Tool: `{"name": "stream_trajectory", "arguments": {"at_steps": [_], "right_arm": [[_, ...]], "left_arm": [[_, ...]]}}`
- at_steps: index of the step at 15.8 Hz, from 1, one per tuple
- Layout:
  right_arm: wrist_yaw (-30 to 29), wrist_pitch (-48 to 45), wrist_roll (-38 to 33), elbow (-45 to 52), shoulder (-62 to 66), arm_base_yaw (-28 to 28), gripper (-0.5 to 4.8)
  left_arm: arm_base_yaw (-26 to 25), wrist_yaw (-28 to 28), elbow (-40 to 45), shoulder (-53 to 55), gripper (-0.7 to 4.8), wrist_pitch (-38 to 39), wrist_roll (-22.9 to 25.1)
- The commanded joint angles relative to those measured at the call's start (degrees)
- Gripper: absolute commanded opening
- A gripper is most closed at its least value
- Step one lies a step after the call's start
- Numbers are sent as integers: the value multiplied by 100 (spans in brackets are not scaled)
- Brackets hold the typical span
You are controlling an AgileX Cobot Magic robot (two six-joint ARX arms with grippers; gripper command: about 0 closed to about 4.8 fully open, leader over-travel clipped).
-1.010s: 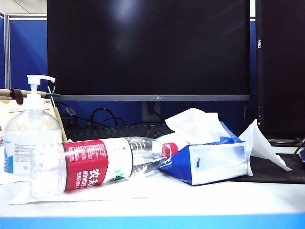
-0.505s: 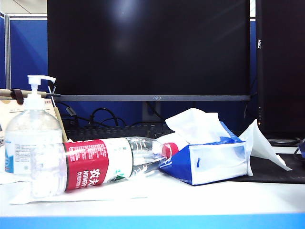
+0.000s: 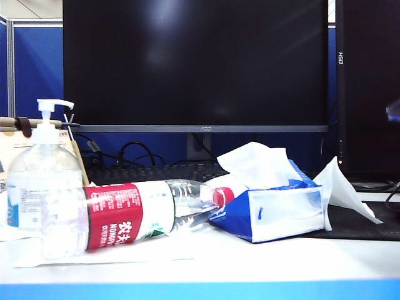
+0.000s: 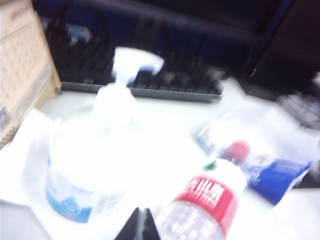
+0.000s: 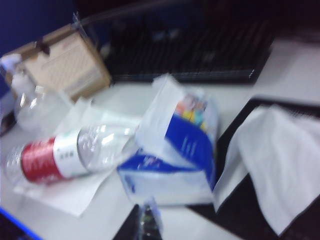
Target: Pull out a tissue from the tissue dispenser, then press the switch of the alcohol sanitizer bottle to drop some sanitizer on the paper tissue, and finally place the treated tissue on the table.
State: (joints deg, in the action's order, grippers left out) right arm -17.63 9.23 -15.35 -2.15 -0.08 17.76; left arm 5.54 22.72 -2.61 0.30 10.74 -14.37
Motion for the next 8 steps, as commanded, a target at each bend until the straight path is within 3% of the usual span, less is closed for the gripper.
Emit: {"name": "stream_trajectory", "arguments": {"at_steps": [1, 3, 8], "right_arm": [[2, 142, -4, -9, 22, 0, -5], [-74, 428, -11, -9, 22, 2, -5], [-52, 577, -304, -9, 22, -2, -5]], "left_arm": [[7, -101, 61, 15, -5, -17, -155], [11, -44, 61, 24, -5, 205, -437], [7, -85, 63, 15, -5, 205, -426]]}}
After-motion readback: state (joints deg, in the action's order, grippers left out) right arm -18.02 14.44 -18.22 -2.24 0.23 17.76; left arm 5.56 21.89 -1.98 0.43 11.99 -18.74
